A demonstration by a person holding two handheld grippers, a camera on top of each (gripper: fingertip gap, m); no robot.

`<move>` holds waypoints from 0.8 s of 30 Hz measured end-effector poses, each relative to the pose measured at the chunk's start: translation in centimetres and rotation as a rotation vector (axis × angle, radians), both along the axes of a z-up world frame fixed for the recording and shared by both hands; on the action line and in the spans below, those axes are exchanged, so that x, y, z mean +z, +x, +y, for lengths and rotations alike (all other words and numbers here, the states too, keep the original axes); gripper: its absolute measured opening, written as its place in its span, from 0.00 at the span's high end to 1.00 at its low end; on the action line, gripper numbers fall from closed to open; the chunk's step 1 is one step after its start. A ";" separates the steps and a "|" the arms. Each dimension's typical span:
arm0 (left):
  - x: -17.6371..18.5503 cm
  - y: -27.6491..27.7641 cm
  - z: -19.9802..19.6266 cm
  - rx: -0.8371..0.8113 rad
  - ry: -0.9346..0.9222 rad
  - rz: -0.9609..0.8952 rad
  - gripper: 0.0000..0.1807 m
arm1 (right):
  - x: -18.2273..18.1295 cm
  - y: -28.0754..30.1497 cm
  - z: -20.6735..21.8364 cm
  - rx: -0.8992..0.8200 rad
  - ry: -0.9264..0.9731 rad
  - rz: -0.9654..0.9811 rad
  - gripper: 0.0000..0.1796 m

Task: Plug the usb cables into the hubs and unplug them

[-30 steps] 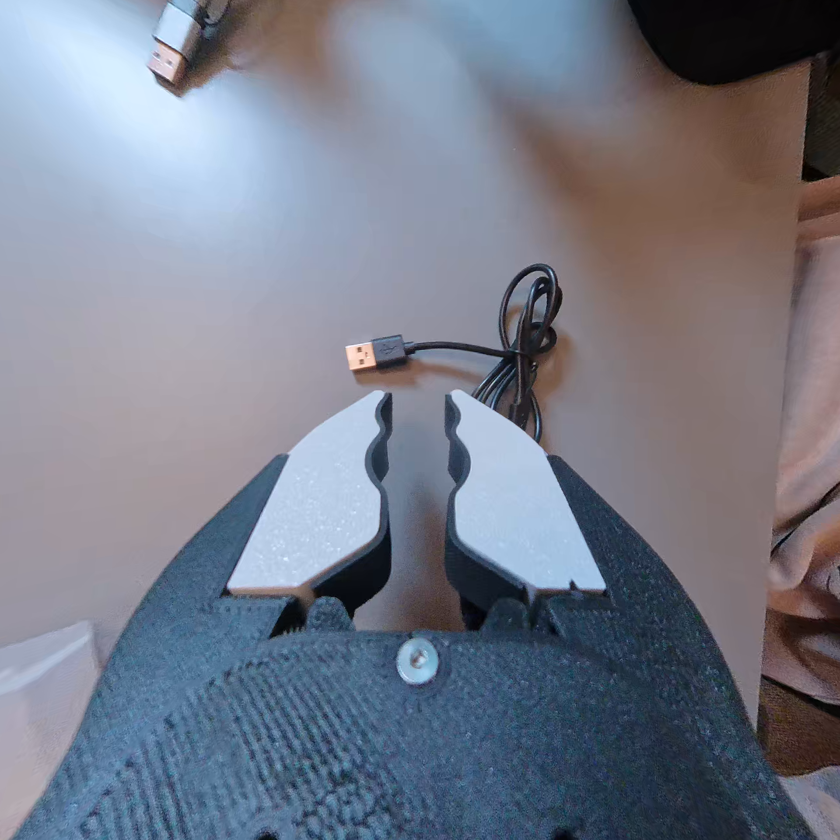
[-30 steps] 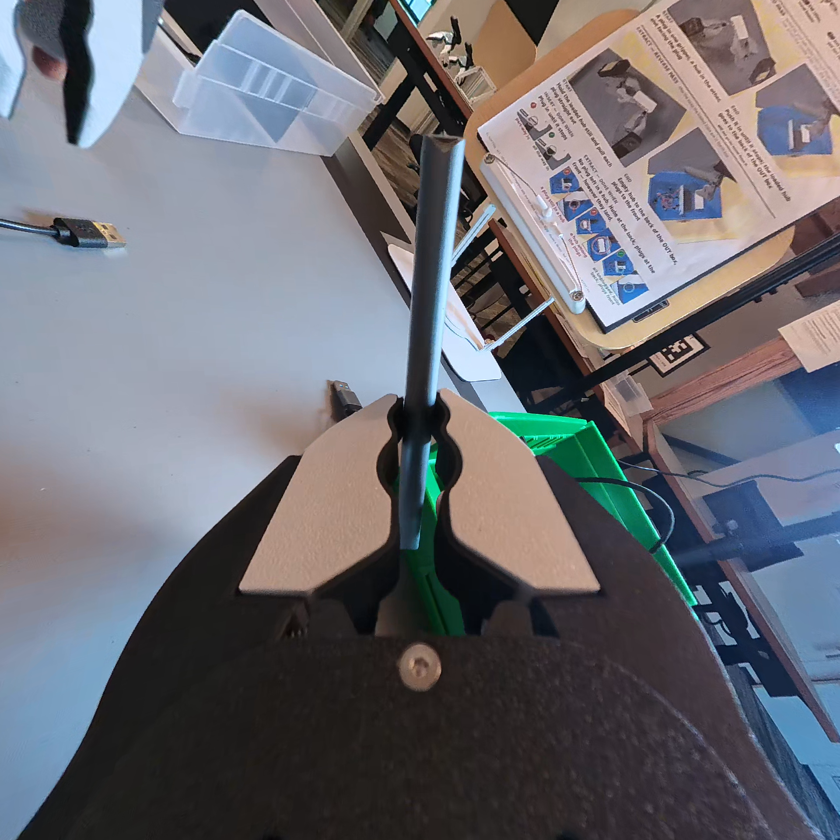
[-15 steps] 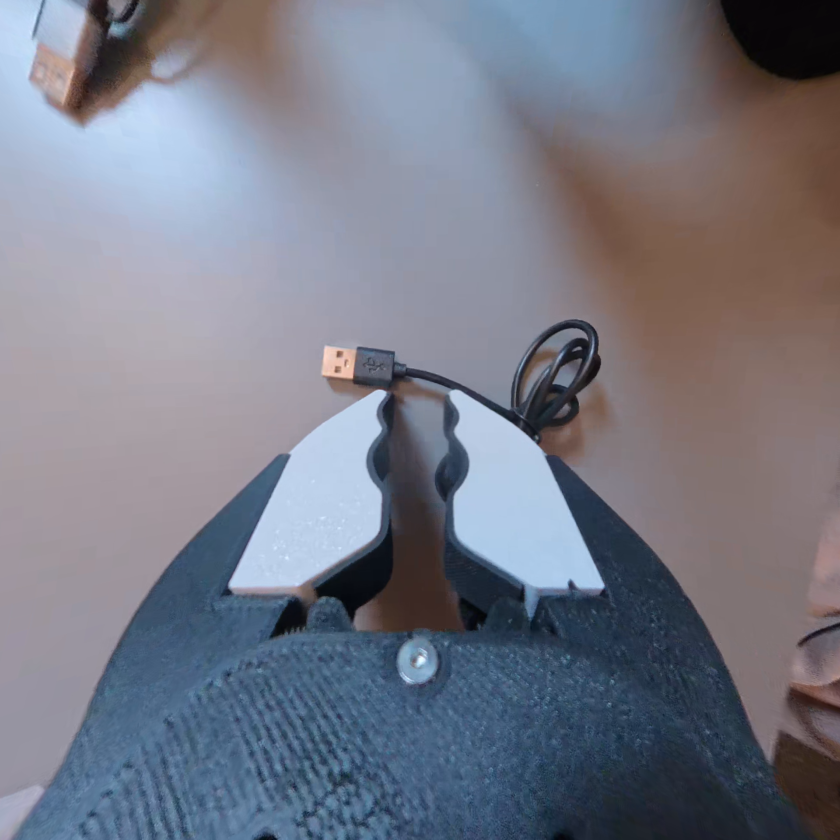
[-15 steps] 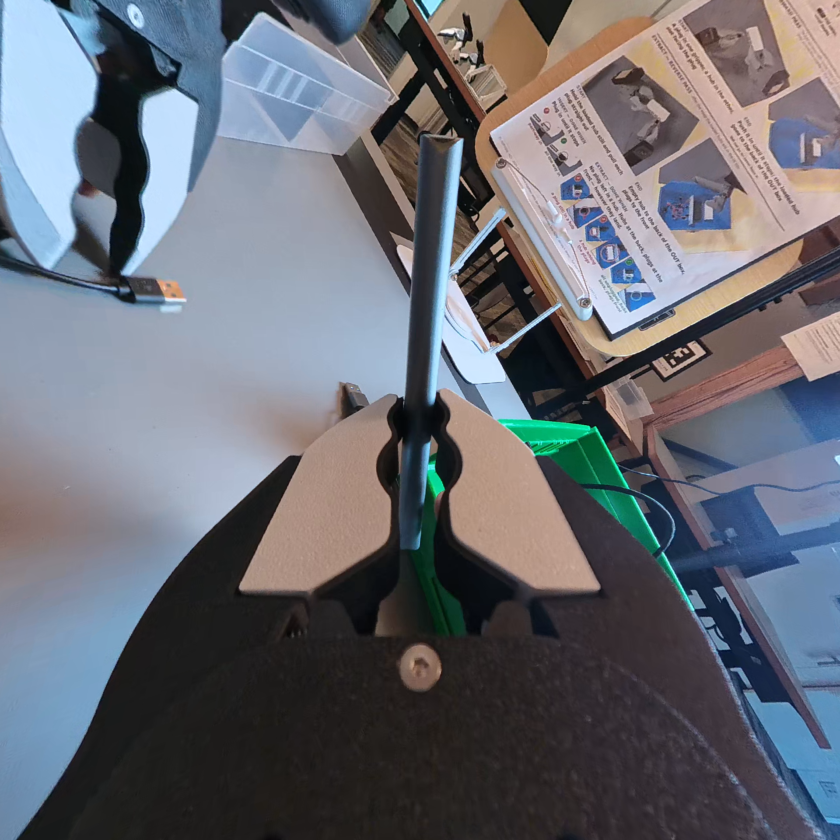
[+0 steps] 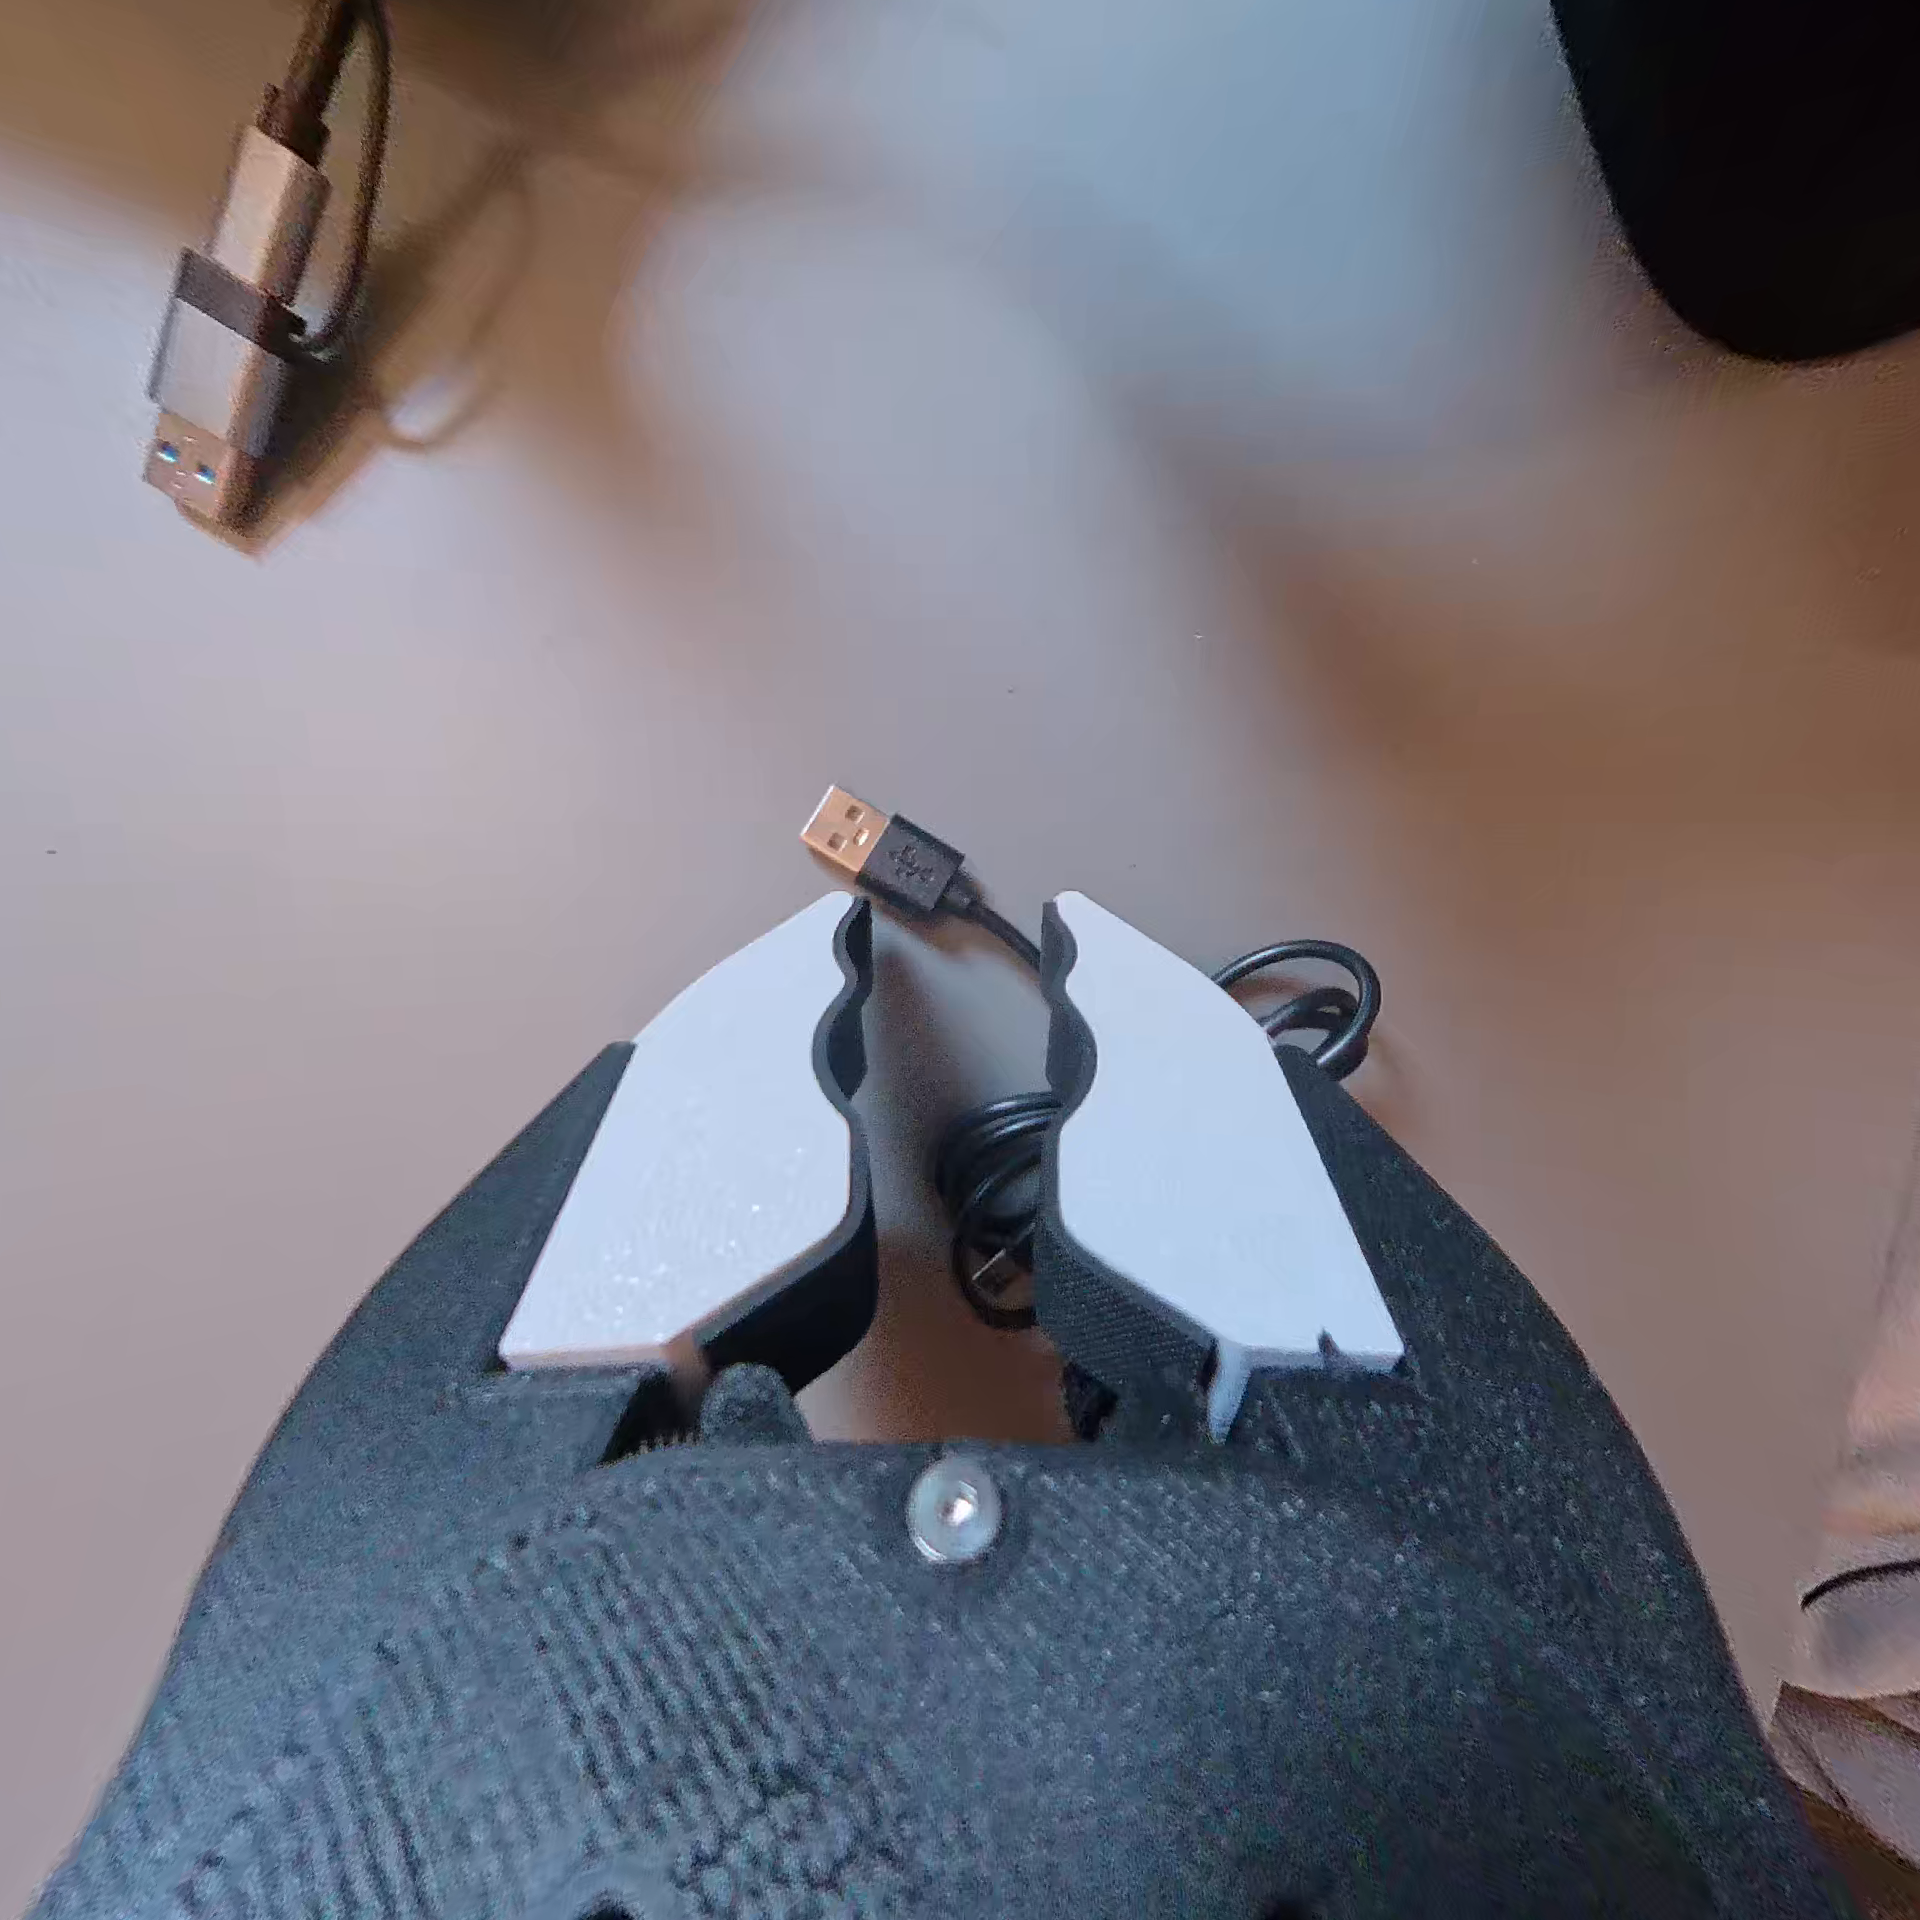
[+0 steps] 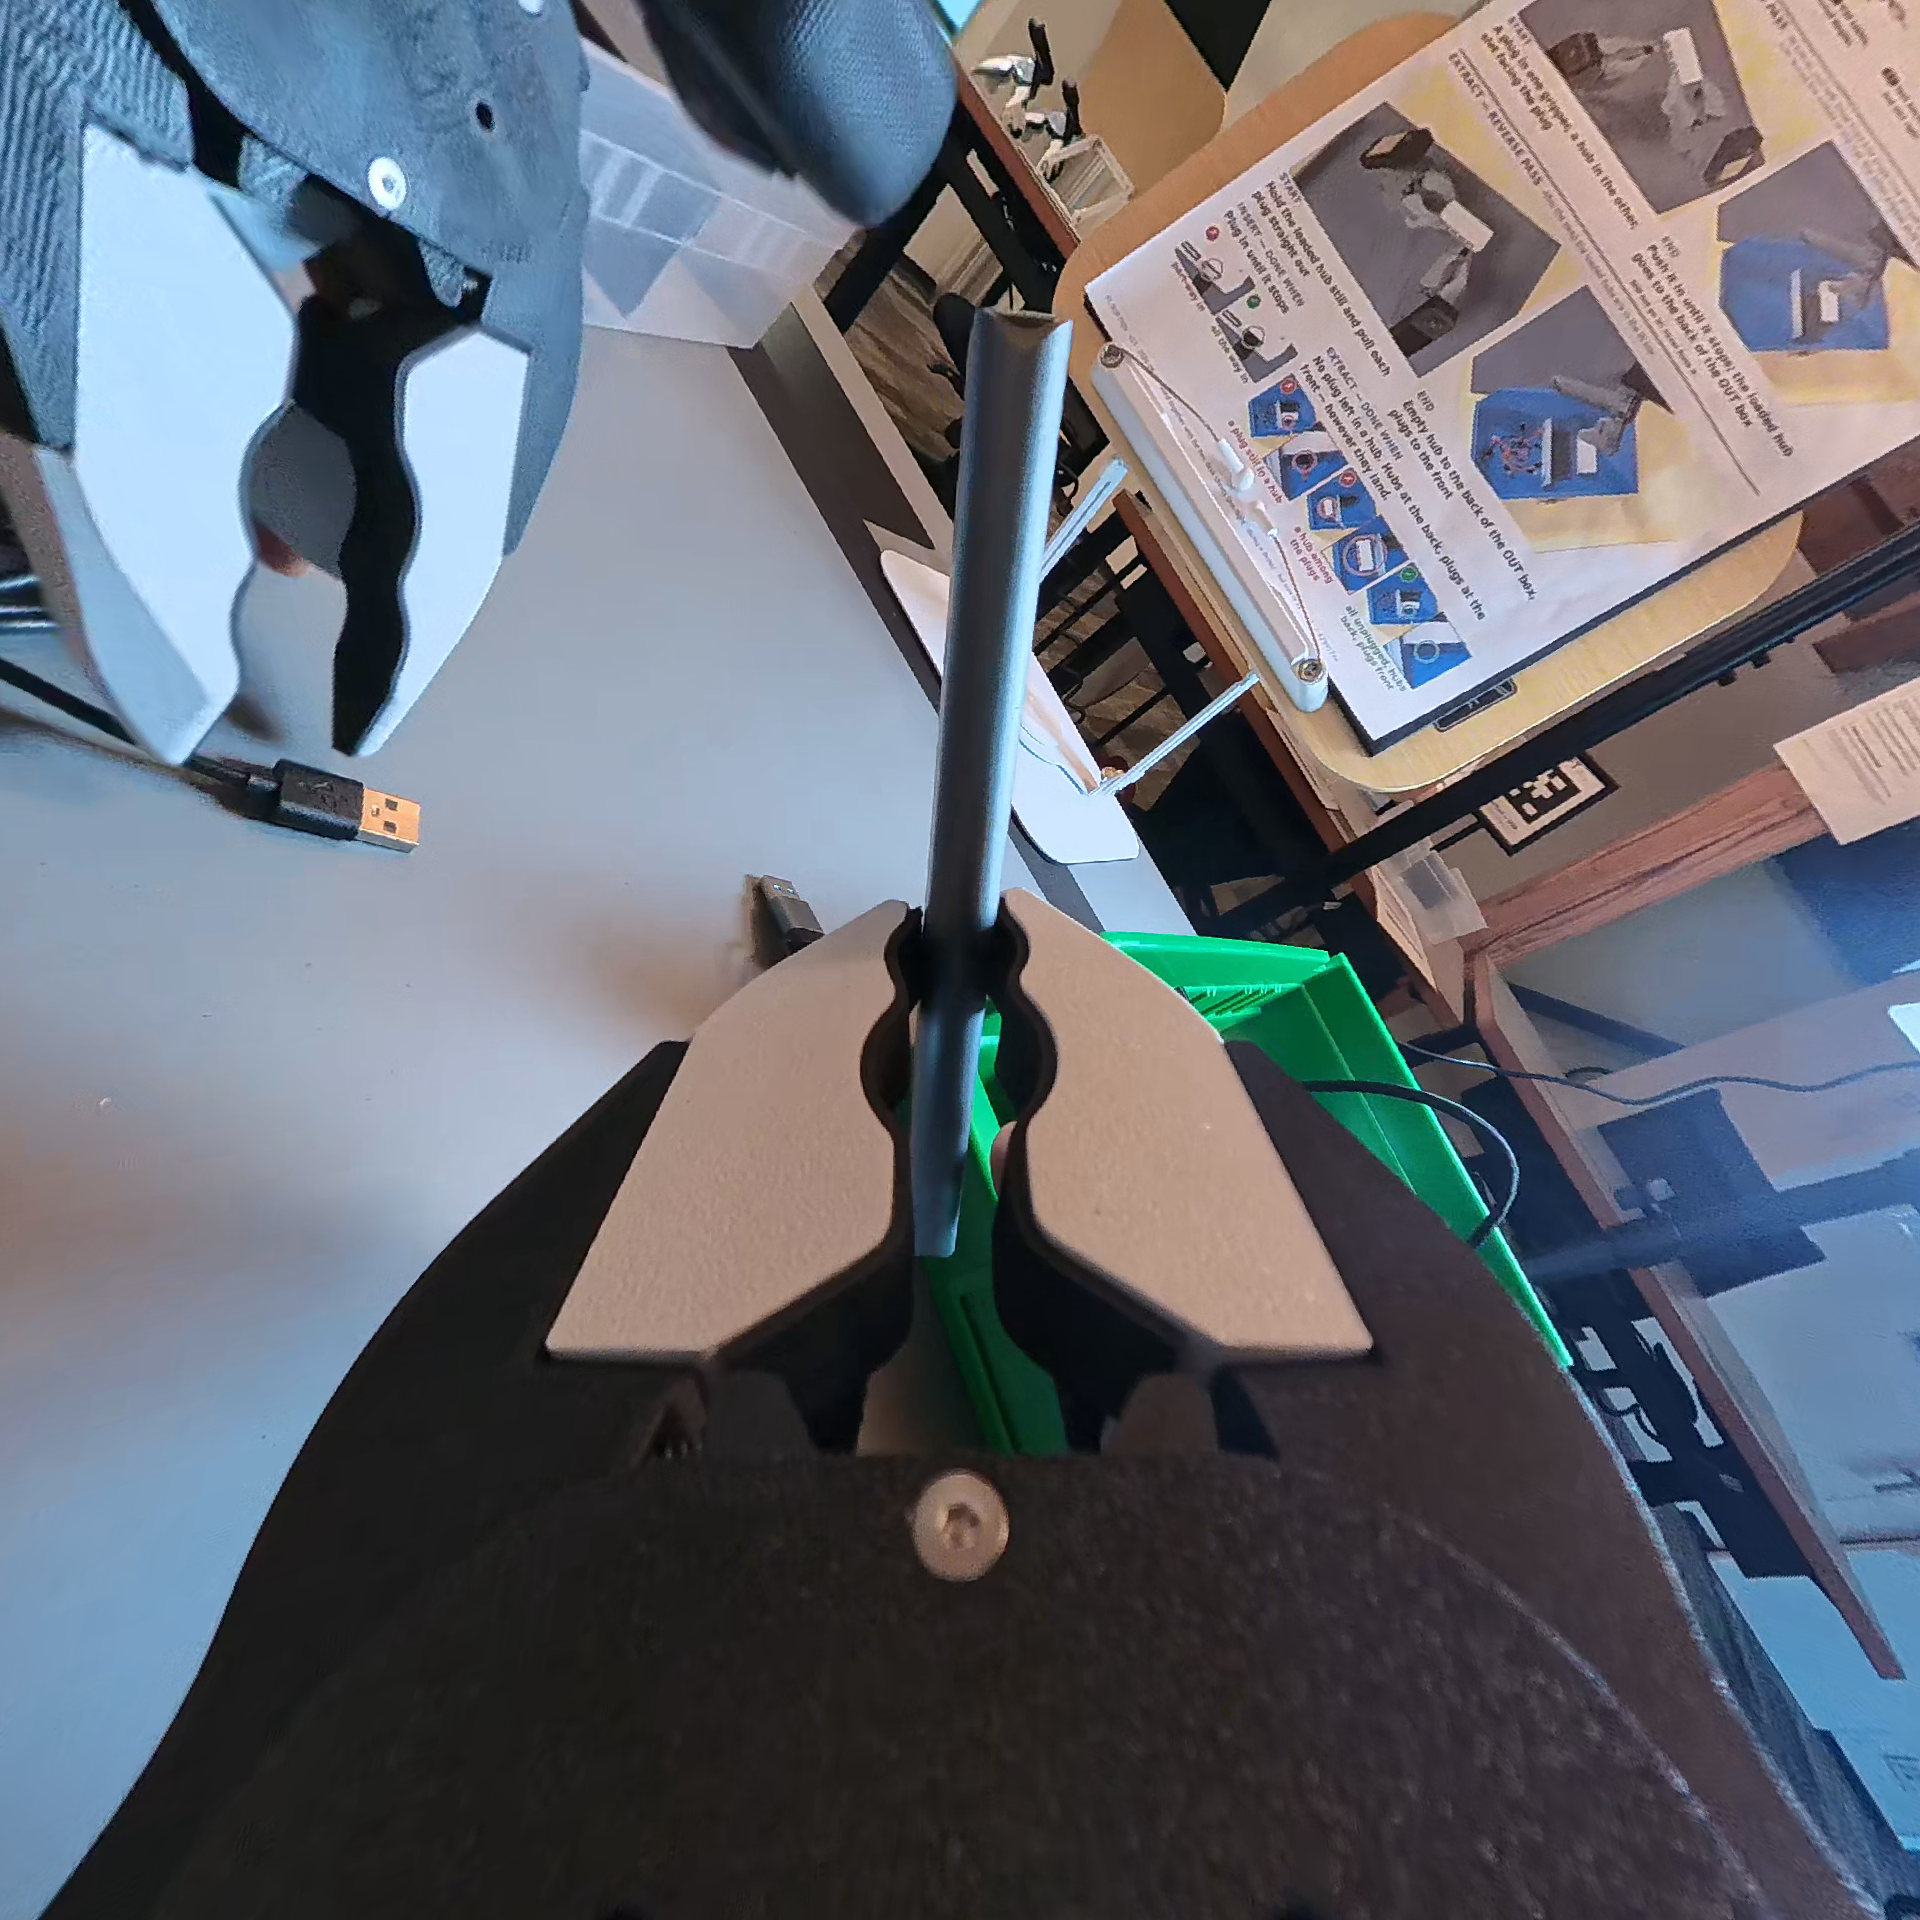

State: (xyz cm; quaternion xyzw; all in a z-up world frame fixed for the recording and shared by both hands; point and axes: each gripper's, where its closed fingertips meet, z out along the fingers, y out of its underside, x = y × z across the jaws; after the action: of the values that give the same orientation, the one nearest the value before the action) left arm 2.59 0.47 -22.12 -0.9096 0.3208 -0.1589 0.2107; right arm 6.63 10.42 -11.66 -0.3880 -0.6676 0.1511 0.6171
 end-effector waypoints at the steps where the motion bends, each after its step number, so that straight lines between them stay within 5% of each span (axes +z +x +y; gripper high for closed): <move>1: -0.3 0.2 0.0 0.001 -0.006 0.014 0.82 | 0.0 0.0 0.0 0.001 0.002 0.001 0.94; 17: 1.1 -1.1 -3.5 -0.225 0.006 0.086 0.94 | 1.1 0.2 -0.4 0.024 -0.067 0.072 0.94; 24: 6.3 -2.3 -3.1 -0.187 0.177 0.007 0.97 | 1.6 0.0 -1.7 0.081 0.003 0.102 0.94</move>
State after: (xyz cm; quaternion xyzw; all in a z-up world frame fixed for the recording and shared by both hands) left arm 0.25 -2.63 -15.83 -0.8541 0.4179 -0.1457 0.2731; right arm 6.64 8.75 -10.02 -0.3516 -0.6508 0.1946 0.6441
